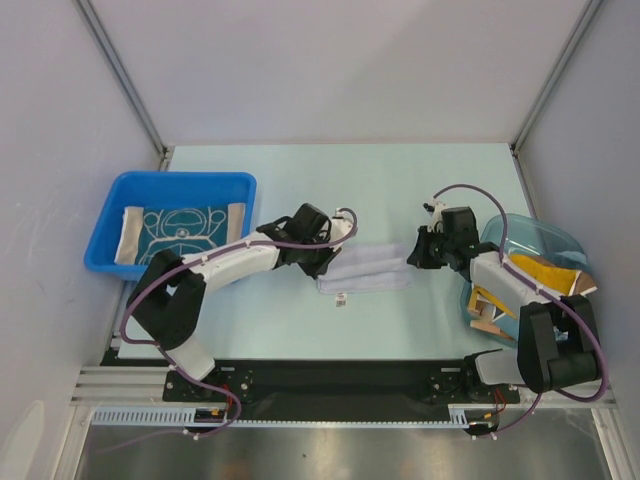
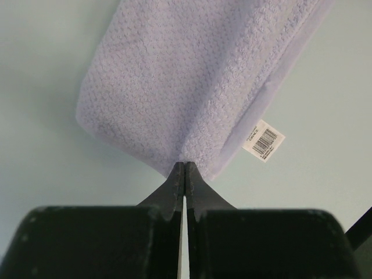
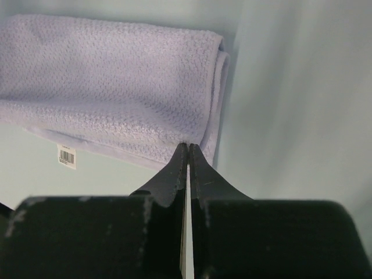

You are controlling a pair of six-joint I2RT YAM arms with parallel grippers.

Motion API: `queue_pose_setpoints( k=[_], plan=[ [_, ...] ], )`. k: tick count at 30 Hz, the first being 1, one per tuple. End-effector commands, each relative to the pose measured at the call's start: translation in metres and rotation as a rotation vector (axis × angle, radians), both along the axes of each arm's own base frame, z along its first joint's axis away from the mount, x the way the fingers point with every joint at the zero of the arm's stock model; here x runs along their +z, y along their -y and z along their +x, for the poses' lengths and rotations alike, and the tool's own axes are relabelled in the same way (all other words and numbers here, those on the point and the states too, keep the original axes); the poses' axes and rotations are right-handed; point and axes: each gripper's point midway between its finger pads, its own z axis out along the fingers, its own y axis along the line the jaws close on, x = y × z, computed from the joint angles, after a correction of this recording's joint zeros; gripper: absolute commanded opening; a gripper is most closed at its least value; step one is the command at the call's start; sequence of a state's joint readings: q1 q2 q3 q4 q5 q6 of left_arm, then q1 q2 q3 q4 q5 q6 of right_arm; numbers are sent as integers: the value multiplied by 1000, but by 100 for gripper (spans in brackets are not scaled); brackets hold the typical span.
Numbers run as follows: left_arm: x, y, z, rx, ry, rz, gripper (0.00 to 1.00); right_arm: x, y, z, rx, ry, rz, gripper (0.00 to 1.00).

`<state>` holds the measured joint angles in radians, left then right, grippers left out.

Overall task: Fold and stack the towels
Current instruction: Fold the towel

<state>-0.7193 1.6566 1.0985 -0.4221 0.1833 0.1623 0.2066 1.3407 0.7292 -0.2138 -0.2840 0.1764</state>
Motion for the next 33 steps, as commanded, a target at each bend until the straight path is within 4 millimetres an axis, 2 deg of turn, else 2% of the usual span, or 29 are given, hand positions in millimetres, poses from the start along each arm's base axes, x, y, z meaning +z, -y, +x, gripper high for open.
queue_pose_setpoints(
  k=[1, 6, 10, 14, 15, 16, 17, 19, 20, 22, 25, 26, 28, 30, 31, 33],
  plan=[
    [16, 3, 2, 29, 43, -43, 0, -3, 5, -9, -42, -38, -11, 0],
    [8, -1, -2, 41, 24, -31, 0, -5, 6, -16, -57, -52, -6, 0],
    [-1, -5, -6, 50, 6, -1, 0, -13, 3, -22, -69, -94, 13, 5],
    [-6, -4, -13, 51, -33, 6, 0, -21, 5, -29, -106, -165, 16, 20],
    [-5, -5, -13, 59, -29, 13, 2, -18, 4, -27, -111, -165, 20, 28],
    [-3, -4, -13, 65, -30, 10, 9, -15, 3, -30, -113, -179, 27, 30],
    [-2, -6, -14, 70, -33, 16, 24, -12, 3, -31, -137, -193, 35, 31],
    [5, -10, -10, 96, -19, 38, 30, 1, 5, -29, -169, -195, 31, 37],
    [9, -11, -7, 108, -5, 43, 37, 6, 4, -28, -182, -199, 33, 38],
    [19, -13, -3, 135, 17, 41, 38, 20, 5, -24, -208, -198, 25, 37],
    [40, -1, 3, 164, 23, -26, 41, 35, 3, -17, -238, -189, 15, 34],
    [42, 2, 3, 186, 14, -52, 44, 38, 3, -14, -251, -185, 14, 33],
    [43, 11, 4, 222, -5, -109, 45, 47, -10, -6, -226, -148, 58, 31],
    [40, 25, -7, 199, -69, -184, 44, 42, -23, -9, -189, -164, 97, 30],
    [30, 27, -11, 215, -96, -206, 44, 42, -30, -5, -179, -147, 128, 28],
    [17, 28, -16, 229, -128, -219, 44, 21, -35, -13, -164, -195, 146, 26]
  ],
)
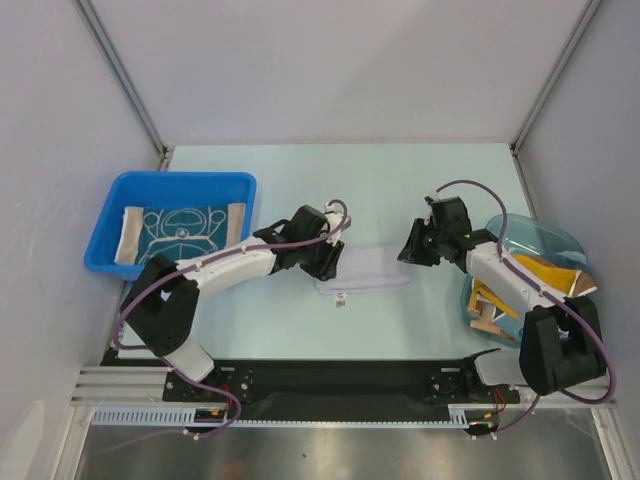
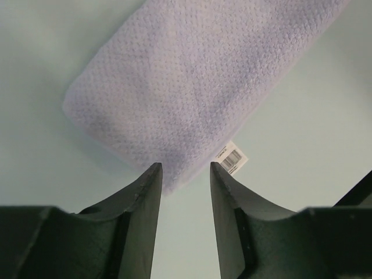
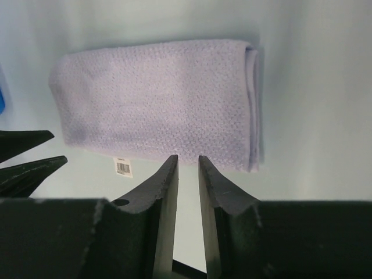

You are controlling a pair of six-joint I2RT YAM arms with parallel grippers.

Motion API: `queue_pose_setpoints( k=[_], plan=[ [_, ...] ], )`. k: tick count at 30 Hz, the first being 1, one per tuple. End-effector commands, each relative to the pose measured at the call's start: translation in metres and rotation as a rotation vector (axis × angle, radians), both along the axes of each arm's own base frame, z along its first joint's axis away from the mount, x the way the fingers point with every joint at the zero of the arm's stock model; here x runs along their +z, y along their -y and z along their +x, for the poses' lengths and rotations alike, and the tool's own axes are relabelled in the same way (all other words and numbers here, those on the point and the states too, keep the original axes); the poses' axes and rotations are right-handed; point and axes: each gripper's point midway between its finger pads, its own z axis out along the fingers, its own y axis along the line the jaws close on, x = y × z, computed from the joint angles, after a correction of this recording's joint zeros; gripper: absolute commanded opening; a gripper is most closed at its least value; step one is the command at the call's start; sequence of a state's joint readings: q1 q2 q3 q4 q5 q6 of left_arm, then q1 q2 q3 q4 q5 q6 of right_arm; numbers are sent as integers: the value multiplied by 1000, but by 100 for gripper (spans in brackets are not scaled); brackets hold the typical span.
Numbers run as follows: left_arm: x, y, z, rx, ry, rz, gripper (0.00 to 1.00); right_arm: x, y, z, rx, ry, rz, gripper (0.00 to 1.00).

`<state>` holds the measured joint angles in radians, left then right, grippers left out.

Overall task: Fold and stack the towels
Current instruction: Fold the towel

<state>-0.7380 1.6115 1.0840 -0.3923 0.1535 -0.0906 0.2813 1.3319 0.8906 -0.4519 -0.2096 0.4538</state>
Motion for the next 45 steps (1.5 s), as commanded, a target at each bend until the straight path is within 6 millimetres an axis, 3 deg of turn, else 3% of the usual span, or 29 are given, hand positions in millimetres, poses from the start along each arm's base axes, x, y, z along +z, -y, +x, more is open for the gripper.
queue_pose_setpoints(
  k=[1, 7, 10, 12, 15, 18, 19, 23, 26, 30, 37, 40, 45],
  plan=[
    [-13, 14, -13, 48, -76, -107, 43, -19, -17, -2, 17, -21, 69, 25],
    [-64, 1, -30, 93, -161, -66, 41, -82, -2, -21, 21, -120, 3, 22],
    [-70, -6, -32, 111, -166, -35, 42, -95, -2, -25, 23, -134, -18, 21],
    [-62, -9, -30, 127, -147, -33, 44, -98, 2, -27, 21, -134, -40, 21],
    [-45, -7, -24, 151, -123, -48, 48, -94, 9, -29, 8, -131, -73, 21],
    [-17, -9, -13, 189, -77, -52, 55, -77, 12, -25, 3, -106, -87, 21],
    [-6, -15, -7, 228, -51, -32, 59, -63, 9, -19, 5, -70, -73, 21],
    [8, -26, 1, 311, -45, -32, 62, -41, 4, -11, 19, -25, -47, 24],
    [5, -26, 4, 348, -85, -97, 63, -38, -3, -7, 45, -18, -21, 25],
    [-8, -23, 11, 422, -143, -191, 63, -58, 1, -13, 47, -59, -43, 27],
    [-43, -23, 3, 446, -208, -188, 64, -88, 16, -23, 22, -95, -100, 28],
    [-46, -23, 4, 457, -208, -194, 63, -86, 13, -24, 42, -87, -98, 31],
    [-43, -23, 4, 467, -206, -196, 62, -66, 19, -22, 29, -47, -124, 34]
  ],
)
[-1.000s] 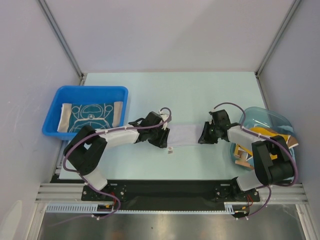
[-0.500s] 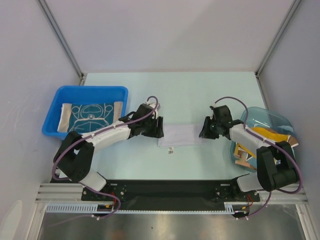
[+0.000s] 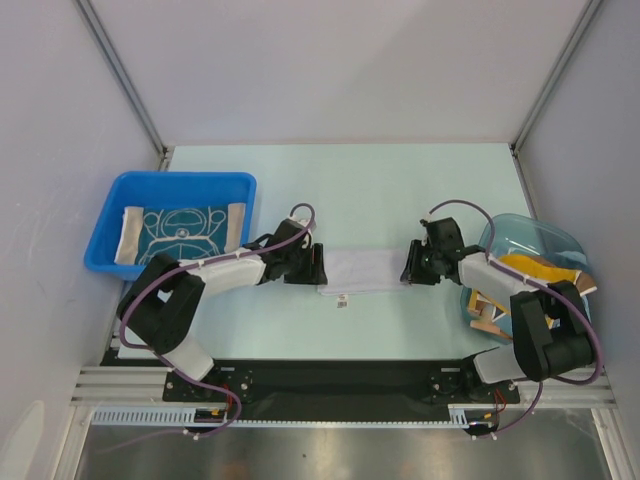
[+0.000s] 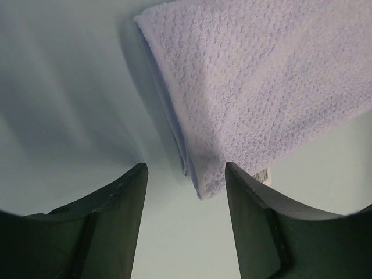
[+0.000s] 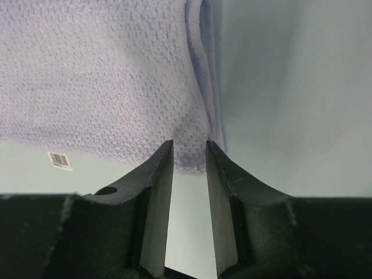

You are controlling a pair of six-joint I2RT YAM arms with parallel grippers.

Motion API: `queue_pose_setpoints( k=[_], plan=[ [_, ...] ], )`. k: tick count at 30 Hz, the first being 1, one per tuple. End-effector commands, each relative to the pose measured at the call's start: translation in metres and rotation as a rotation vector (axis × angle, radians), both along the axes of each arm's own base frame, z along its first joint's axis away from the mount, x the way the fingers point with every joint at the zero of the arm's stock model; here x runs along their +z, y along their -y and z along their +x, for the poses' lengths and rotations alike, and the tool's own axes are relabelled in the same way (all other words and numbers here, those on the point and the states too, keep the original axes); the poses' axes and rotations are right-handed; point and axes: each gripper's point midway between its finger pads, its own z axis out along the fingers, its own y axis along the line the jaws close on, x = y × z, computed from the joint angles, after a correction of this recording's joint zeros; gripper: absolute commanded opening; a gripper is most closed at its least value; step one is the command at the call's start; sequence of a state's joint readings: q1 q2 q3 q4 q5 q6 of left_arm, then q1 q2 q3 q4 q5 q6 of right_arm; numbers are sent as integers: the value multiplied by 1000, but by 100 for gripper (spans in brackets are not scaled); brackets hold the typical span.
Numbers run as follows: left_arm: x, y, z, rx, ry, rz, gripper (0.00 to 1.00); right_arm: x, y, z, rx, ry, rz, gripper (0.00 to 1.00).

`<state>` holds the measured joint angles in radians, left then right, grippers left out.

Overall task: Fold and stack the towels
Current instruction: Neatly place the folded towel into the bin

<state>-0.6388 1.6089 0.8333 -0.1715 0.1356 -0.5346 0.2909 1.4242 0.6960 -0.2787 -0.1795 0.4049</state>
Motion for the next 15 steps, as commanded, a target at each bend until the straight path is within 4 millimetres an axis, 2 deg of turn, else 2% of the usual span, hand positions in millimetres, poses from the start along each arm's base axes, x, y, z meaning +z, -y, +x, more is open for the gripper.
queue_pose_setpoints(
  k=[1, 7, 11, 13, 15],
  plan=[
    [14, 11, 8, 10, 31, -58, 62, 13, 9, 1, 0, 42, -52, 35],
    [18, 9, 7, 26, 29, -63, 62, 12, 15, -2, -3, 26, -81, 42],
    [16, 4, 8, 47, 21, -37, 61, -1, 17, -8, 9, -6, -100, 46],
    [15, 3, 8, 50, 18, -35, 60, -10, 18, -13, 11, -24, -100, 41],
    [16, 3, 7, 48, 20, -43, 59, -12, 13, -15, 16, -25, -69, 27]
  ],
)
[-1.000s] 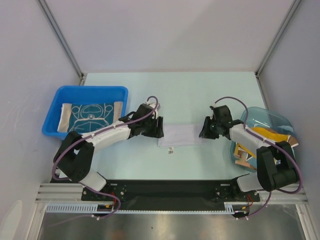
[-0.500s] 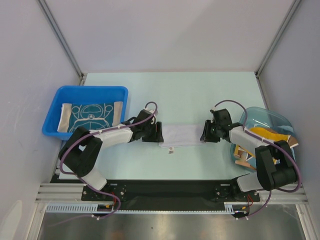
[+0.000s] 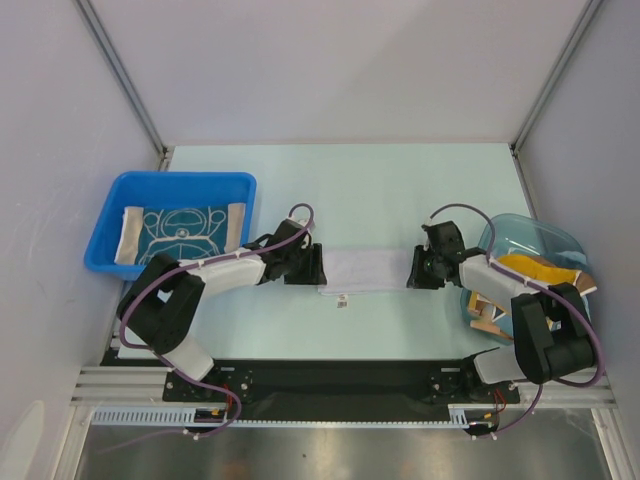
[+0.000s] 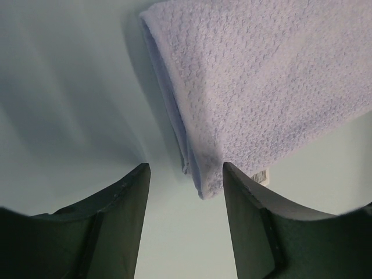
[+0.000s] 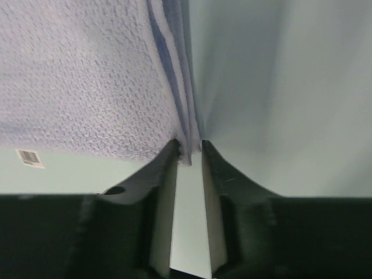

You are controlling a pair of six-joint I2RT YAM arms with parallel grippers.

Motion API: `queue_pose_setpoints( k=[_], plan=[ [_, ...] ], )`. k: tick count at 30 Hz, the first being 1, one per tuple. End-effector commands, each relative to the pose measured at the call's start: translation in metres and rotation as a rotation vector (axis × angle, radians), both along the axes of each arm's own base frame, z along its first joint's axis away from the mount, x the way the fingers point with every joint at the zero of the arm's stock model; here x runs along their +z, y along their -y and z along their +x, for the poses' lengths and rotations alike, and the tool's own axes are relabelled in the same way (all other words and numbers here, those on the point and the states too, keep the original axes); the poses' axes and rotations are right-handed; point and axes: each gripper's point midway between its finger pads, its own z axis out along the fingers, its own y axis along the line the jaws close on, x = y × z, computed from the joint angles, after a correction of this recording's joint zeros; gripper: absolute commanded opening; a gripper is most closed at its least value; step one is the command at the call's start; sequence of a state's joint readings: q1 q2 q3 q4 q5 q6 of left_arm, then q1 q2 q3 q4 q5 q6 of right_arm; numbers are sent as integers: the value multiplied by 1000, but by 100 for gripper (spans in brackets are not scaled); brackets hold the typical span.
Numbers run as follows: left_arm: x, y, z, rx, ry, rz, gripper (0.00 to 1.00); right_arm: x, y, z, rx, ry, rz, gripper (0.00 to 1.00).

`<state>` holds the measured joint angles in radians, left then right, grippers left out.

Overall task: Fold and stack the towels
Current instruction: Neatly place the folded towel into the bin

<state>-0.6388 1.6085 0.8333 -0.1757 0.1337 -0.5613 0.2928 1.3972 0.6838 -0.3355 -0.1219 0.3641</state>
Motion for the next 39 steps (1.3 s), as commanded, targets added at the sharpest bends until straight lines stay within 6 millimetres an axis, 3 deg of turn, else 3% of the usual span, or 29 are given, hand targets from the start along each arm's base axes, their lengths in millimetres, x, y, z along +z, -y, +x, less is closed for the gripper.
queue_pose_setpoints(
  k=[1, 3, 7, 11, 15, 18, 20, 23, 26, 31, 39],
  plan=[
    [18, 4, 7, 22, 35, -43, 58, -9, -2, -7, 8, -15, 16, 19],
    [23, 9, 5, 7, 33, -74, 56, -7, -2, -5, 1, -1, 19, 11],
    [27, 14, 2, -6, 22, -107, 48, -6, 0, -6, -11, 3, 30, 4],
    [17, 11, 2, 10, 0, -83, 24, -9, 0, -6, -13, -8, 39, 1],
    [3, 8, -5, 18, -33, -75, 11, -11, 1, -6, -18, -15, 35, 1],
    [3, 6, -7, 32, -36, -75, 19, -10, 2, -5, -24, -13, 36, 3],
    [5, 2, -4, 54, -22, -65, 37, -11, 2, -5, -21, -15, 38, 4],
    [18, -1, 10, 62, 27, -80, 53, -11, 1, -5, -18, -16, 42, 6],
    [29, 3, 24, 32, 77, -123, 59, -11, 1, -6, -17, -20, 43, 6],
    [14, 9, 31, -10, 53, -88, 60, -12, 1, -6, -15, -23, 51, 7],
    [-21, 6, 18, 34, -47, -52, 51, -10, 2, -6, -18, -17, 66, 8]
  ],
)
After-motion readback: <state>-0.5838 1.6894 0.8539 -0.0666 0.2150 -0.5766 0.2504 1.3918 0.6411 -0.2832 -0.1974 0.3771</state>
